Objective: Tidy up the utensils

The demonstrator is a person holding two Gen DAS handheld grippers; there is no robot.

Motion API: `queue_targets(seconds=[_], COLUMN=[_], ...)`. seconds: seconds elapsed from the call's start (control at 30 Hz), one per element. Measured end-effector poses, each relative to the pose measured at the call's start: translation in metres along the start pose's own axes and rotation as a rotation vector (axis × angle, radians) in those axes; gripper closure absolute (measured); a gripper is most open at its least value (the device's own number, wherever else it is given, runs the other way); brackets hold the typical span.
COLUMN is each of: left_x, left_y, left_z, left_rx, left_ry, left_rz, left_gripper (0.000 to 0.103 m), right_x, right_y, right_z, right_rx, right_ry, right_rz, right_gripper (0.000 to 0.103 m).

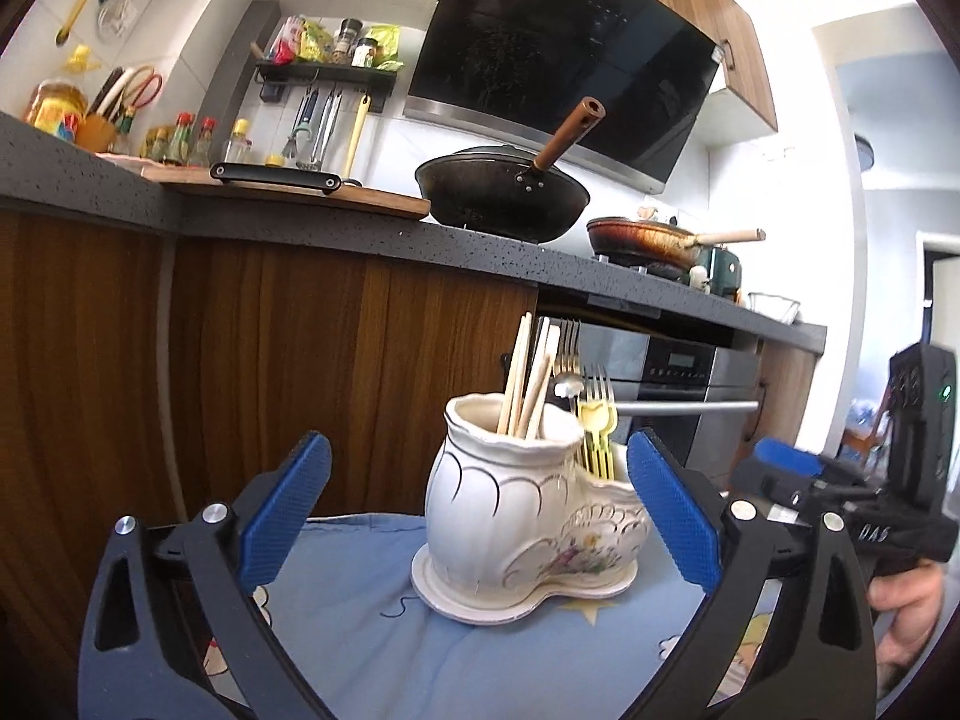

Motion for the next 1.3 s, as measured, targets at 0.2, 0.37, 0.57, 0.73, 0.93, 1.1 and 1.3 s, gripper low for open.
queue_targets(seconds=[0.2, 0.37, 0.57, 0.73, 0.93, 1.1, 1.3], left_x=[-0.002, -0.003, -0.003, -0.001, 0.001, 0.006, 0.005], left_y=[-0.01, -0.013, -0.018, -0.021, -0.026, -0.027, -0.027], left_z=[-0.015, -0.022, -0.025, -0.026, -0.027, -0.028, -0.029], left_rx=[0.031, 0.037, 0.064, 0.085, 0.11, 0.11, 0.113], left_ry=[0.03, 0.036, 0.045, 0.058, 0.071, 0.095, 0.099], left_rz=[0.022, 0.054, 0.099, 0.11, 0.112, 0.125, 0.126], left_gripper=[0.005, 0.005, 0.005, 0.005, 0.005, 0.005, 0.005], right_x=[-0.01, -0.012, -0.013, -0.015, -0.017, -0.02, -0.018], right_y=[0.001, 0.003, 0.004, 0.008, 0.01, 0.013, 0.018], right_z=[-0.009, -0.017, -0.024, -0.023, -0.025, -0.025, -0.027], right_rx=[0.002, -0.003, 0.0, -0.016, -0.016, -0.024, -0.041], right_ry=[-0.037, -0.055, -0.069, -0.075, -0.076, -0.083, -0.067], right_rz=[-0.017, -0.024, -0.025, -0.027, -0.051, -0.048, -0.038], right_gripper=[0.005, 0.005, 0.005, 0.005, 0.005, 0.005, 0.005])
Point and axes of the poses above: each gripper's, at about its wrist camera, not at the fingertips, and x roughly the way its jaws point, y to its left, z to its top, the point moved 1 cm from there along x, roughly the way its jaws point, and after that the axes turned 3 degrees about -z, right-handed, at the moved point
